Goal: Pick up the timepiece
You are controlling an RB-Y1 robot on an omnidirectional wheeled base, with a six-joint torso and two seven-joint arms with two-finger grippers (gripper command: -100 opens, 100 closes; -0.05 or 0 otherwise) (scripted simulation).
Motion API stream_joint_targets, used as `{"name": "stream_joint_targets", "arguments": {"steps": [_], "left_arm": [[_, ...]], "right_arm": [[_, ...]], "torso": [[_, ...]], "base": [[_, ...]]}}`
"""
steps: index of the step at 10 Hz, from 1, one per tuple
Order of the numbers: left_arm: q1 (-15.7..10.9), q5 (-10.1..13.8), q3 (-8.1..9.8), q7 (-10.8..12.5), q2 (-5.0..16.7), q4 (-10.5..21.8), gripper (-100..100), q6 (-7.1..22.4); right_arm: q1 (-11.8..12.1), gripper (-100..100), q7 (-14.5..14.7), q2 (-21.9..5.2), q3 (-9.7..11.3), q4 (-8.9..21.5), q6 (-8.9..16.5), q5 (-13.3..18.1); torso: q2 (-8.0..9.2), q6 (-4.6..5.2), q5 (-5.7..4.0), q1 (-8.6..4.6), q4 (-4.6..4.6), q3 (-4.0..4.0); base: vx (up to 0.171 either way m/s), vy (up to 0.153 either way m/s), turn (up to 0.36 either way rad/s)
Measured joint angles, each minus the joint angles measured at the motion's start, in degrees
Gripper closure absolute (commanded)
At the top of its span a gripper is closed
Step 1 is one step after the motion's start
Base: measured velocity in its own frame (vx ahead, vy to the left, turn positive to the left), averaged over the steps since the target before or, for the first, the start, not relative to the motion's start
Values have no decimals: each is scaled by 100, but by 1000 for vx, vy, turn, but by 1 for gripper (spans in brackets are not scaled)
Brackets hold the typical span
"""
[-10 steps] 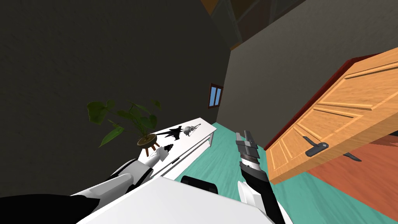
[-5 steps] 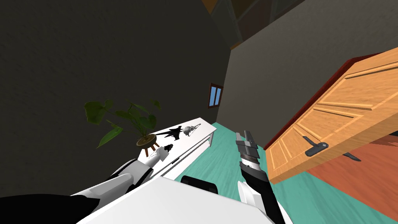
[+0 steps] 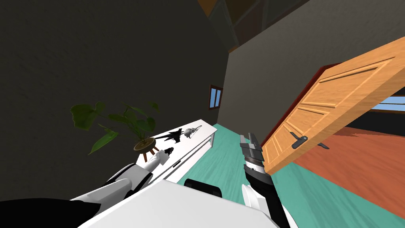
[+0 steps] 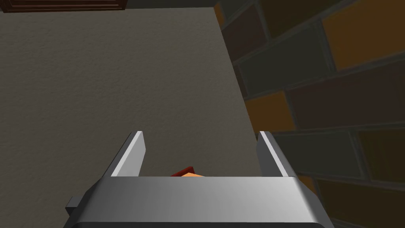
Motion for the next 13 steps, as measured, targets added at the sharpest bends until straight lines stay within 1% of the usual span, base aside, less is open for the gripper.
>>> {"name": "stream_joint_targets", "arguments": {"steps": [1,2,3,4,5,6,7,8,9,10,11,12,13], "left_arm": [[43,85,-3,86,123,80,100,-7],[191,228,-47,131,208,-163,100,114],[284,290,-50,194,284,-238,100,175],[548,397,-58,277,397,-595,100,327],[518,416,-61,328,431,-506,100,328],[820,496,-44,447,564,-873,100,473],[748,570,-69,514,628,-721,100,457],[684,557,-68,540,633,-588,100,389],[603,695,-110,604,758,-244,100,245],[684,850,-150,635,863,-239,100,257],[796,807,-119,682,863,-387,100,367],[819,758,-102,715,848,-455,100,405],[886,791,-106,712,870,-636,100,464]], "right_arm": [[-2,0,0,0,1,0,0,0],[-1,0,0,0,0,0,0,0],[-1,0,0,0,1,0,0,0],[-1,0,0,0,1,0,0,0],[0,0,0,0,0,0,0,0],[-2,0,0,0,1,0,0,0],[-1,0,0,0,0,0,0,0],[1,0,0,0,0,0,0,0],[-1,0,0,0,1,0,0,0],[-1,0,0,0,0,0,0,0],[0,0,0,0,-1,0,0,0],[1,0,0,-1,-1,0,0,0],[1,0,0,-1,-1,0,0,0]], "torso": [[8,12,1,-2,2,3],[12,6,1,-2,4,7],[9,8,1,-1,3,5],[15,10,1,-3,4,9],[9,6,1,-1,3,6],[17,15,1,-6,6,10],[10,10,-1,-3,6,8],[-1,1,2,3,2,1],[6,10,1,0,4,4],[10,5,2,-2,2,6],[1,-1,3,3,-2,-1],[-11,3,2,7,-1,-5],[-16,7,2,9,1,-7]], "base": [[-81,-10,-208],[-59,-12,-225],[-79,-17,-300],[-61,-15,-123],[-82,-28,-389],[-71,-21,-215],[-22,-10,13],[-62,-33,-289],[-68,-29,-260],[-28,-12,-41],[-7,-2,35],[3,2,12],[0,0,0]]}}
